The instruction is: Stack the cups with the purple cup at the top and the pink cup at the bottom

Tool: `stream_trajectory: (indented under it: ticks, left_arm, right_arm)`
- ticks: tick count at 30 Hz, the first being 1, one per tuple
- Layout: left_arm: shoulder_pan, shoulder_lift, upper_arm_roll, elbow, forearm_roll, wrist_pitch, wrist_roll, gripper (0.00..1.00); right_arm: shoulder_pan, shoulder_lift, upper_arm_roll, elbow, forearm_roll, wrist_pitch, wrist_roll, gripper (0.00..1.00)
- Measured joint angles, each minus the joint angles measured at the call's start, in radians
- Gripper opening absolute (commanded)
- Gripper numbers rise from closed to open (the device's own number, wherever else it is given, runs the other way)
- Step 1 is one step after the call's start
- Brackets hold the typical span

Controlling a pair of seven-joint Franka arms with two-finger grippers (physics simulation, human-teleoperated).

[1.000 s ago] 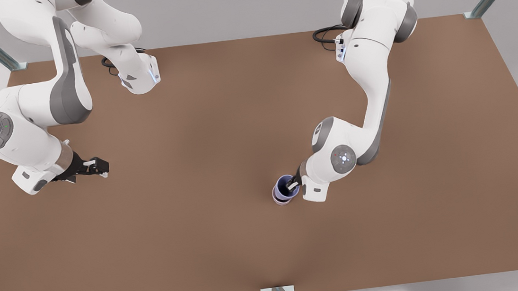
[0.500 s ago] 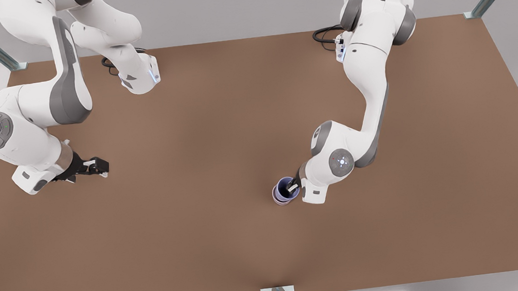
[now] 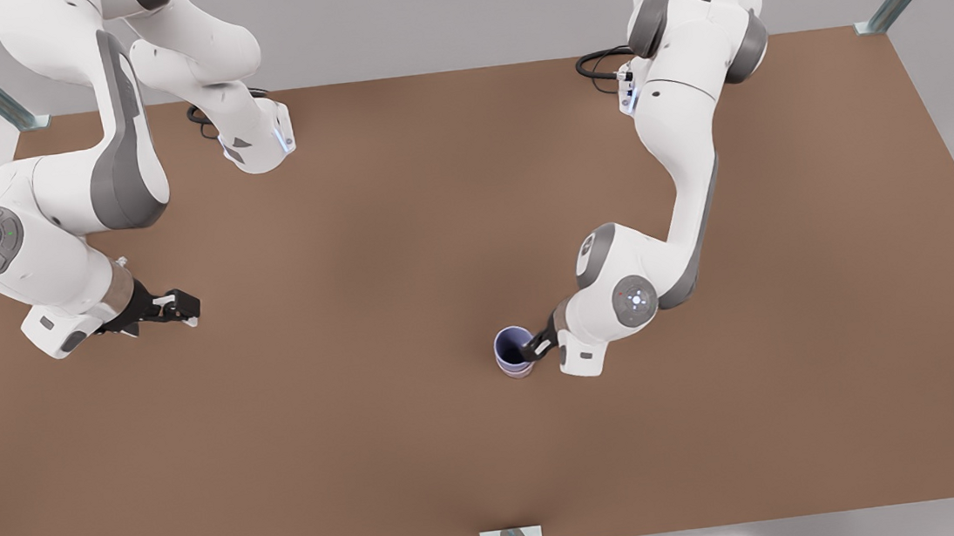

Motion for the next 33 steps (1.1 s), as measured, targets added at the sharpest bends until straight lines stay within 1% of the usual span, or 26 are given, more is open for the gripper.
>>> stream_trajectory:
  ticks: [33]
  left_arm:
    - [-0.005,-0.006,0.000,-0.014,0.014,-0.010,0.000,0.99]
  right_arm:
    - [-0.003,0.003,0.000,0.000,0.001,-0.001,-0.008,1.00]
